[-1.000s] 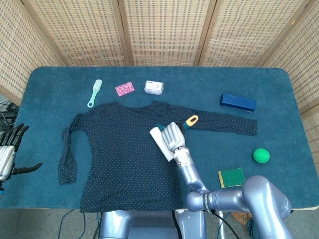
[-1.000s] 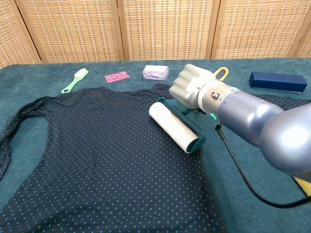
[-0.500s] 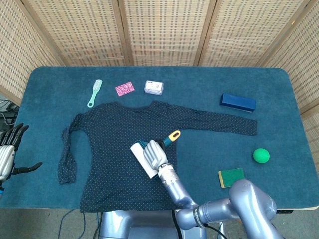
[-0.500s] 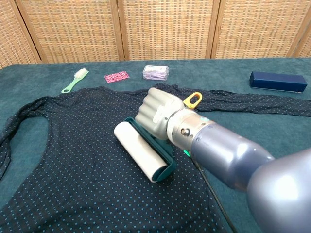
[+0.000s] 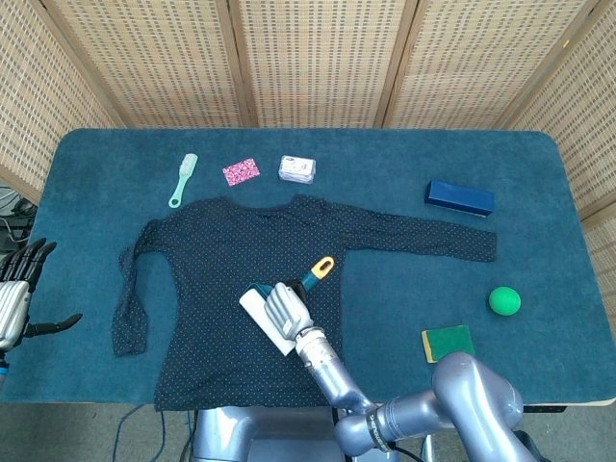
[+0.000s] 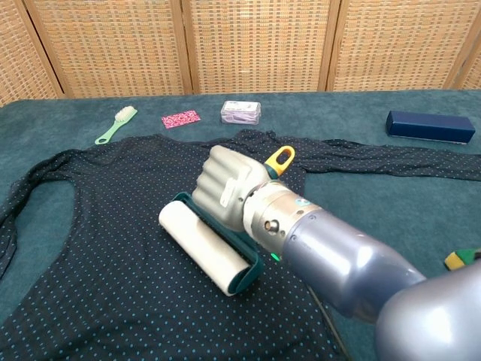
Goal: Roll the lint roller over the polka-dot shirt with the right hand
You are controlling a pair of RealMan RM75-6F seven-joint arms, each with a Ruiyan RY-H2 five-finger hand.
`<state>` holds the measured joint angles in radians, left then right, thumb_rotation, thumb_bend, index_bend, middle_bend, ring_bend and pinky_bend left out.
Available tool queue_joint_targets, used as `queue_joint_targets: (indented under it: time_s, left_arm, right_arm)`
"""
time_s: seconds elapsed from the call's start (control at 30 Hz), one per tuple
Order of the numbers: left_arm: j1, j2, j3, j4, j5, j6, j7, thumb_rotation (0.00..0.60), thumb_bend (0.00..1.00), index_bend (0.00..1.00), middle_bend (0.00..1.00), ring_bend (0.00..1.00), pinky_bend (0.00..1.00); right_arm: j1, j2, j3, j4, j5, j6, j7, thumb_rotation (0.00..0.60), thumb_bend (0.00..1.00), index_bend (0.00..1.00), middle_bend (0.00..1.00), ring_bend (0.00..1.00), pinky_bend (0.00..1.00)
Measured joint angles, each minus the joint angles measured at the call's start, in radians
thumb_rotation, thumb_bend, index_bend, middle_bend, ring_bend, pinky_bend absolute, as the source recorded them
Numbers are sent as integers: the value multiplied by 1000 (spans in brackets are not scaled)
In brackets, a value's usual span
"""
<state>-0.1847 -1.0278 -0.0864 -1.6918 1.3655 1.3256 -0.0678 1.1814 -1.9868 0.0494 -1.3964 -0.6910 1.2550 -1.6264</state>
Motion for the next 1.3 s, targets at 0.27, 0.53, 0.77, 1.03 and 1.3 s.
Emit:
queue_joint_targets:
  time_s: [0.27,0.53,0.77,1.03,1.3]
  left_arm:
    - [-2,-4,1,-1,-2,-2,12,600,0,0,0,0,0]
    - [-4,-8,-1,-4,-11,-4,24,600,0,0,0,0,0]
    - [-6,-11,-1,-4,-13,-7,27,600,0,0,0,0,0]
    - [-6,-8,-1,-4,-12,-6,22,600,0,0,0,0,0]
    - [-6,-7,1,-4,-6,-5,18,600,0,0,0,0,0]
  right_arm:
    - [-46,74,-49,88,-42,8,5,600,860,737,1000,1000,1000]
    - [-87,131,-61,177,-52,-14,10,600,860,737,1000,1000,1000]
    - [-106,144,-54,189,-68,-29,1,600,860,737,1000,1000,1000]
    - [-96,108,-48,140,-108,-28,-45,600,860,737,1000,1000,1000]
    - [-74,48,-44,81,-157,-24,-117,600,859,736,1000,1000,1000]
